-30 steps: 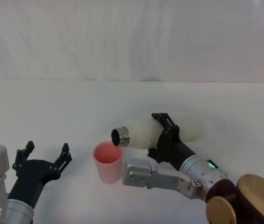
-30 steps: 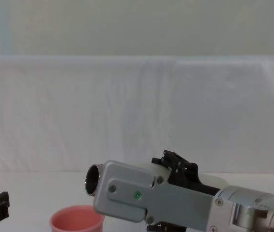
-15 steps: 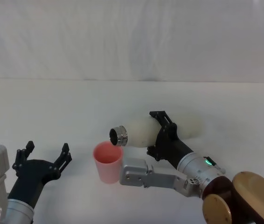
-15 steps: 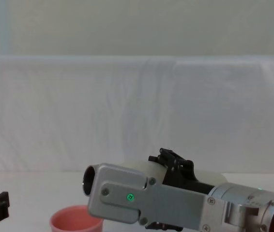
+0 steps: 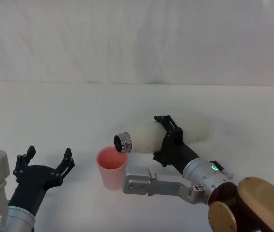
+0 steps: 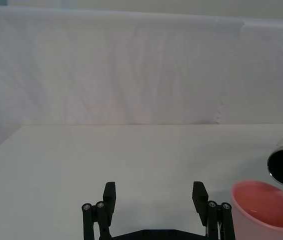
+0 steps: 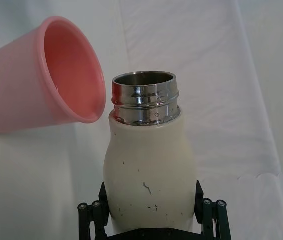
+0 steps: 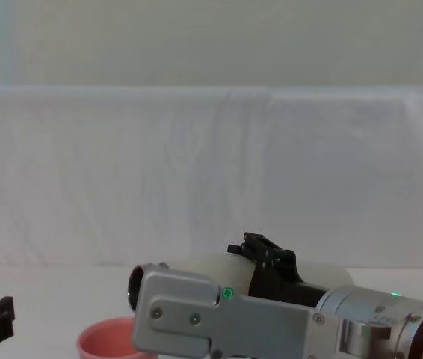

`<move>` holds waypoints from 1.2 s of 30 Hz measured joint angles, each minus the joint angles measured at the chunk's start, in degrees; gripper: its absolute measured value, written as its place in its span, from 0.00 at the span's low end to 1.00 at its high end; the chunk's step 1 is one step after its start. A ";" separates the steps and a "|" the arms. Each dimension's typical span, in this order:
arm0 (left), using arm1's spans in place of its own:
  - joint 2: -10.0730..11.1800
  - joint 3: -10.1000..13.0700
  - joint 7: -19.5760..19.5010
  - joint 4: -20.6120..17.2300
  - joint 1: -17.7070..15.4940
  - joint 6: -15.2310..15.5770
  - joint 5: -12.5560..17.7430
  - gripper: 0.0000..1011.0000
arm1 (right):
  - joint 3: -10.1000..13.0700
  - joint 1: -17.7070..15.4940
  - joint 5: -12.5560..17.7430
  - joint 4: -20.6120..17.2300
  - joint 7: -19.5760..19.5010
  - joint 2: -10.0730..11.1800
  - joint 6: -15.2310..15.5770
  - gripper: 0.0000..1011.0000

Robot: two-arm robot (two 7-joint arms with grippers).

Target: Grasp the thermos with one hand and pour water into the cup lid.

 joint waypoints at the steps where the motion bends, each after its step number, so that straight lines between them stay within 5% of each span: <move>1: 0.00 0.00 0.00 0.00 0.00 0.00 0.00 0.99 | -0.02 0.03 -0.09 0.02 0.00 0.01 0.01 0.95; 36: 0.00 0.00 0.00 0.00 0.00 0.00 0.00 0.99 | -1.67 1.55 -3.52 0.60 -0.18 0.26 0.68 0.95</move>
